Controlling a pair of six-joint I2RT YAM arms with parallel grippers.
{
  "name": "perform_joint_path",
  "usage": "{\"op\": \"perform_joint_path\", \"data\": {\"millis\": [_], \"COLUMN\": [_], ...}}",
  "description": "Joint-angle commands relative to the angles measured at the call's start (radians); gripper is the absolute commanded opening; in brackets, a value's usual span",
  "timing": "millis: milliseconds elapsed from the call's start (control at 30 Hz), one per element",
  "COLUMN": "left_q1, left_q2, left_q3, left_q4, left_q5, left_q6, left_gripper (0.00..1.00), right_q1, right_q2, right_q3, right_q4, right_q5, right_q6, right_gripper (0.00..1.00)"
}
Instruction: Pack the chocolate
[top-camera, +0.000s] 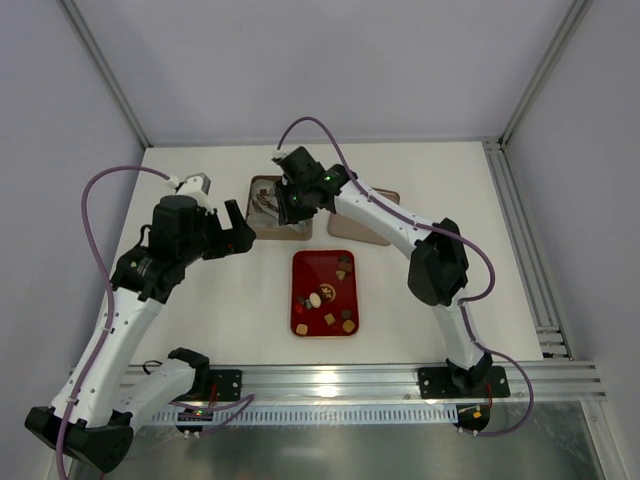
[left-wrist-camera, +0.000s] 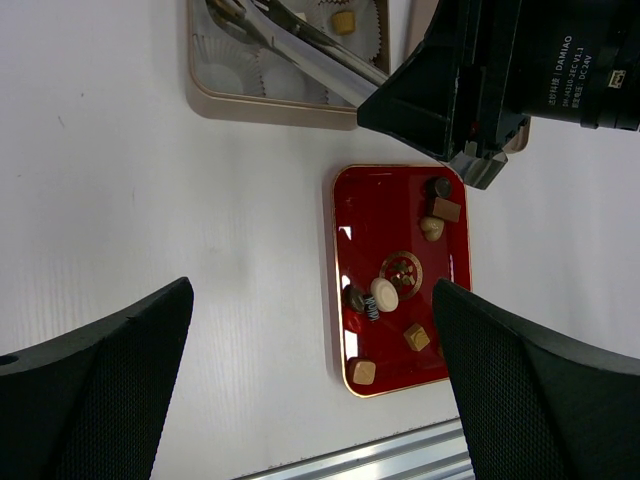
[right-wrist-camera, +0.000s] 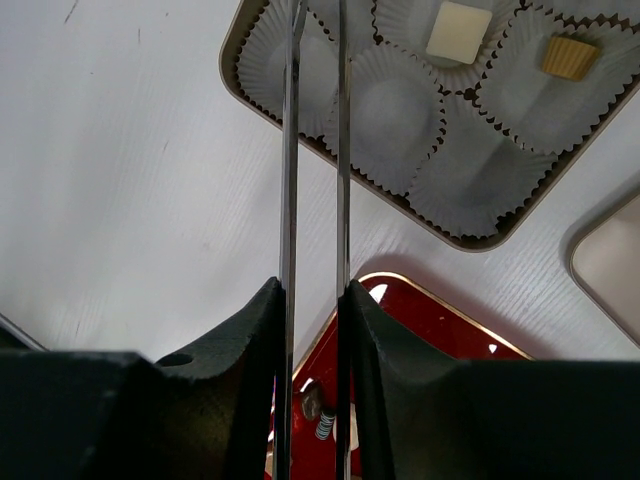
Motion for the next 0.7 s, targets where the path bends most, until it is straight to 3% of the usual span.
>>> {"op": "perform_joint_path", "data": {"millis": [0,233,667], "left_q1": [-0.002,-0.002,-0.002], "left_q2": [-0.002,-0.002,0.002], "left_q3": [0.036,0.037,0.045], "left_q4": [0.002,0.002,0.005], "left_q5": [-0.006,-0.006,-0.005], "left_q6": [0.01,0.009,0.003], "left_gripper": [1.0,1.0,1.0], "right_q1": [-0.002,-0.004,-0.008], "right_q2": [0.001,0.003,-0.042], "right_q3": [0.059,0.071,0.085], "right_q4": [0.025,0.02,0.003], "right_q5": [0.001,0.006,0.034], "right_q6": [-0.014,-0.021,-0.034], "right_gripper": [0.33,0.38,0.38]}}
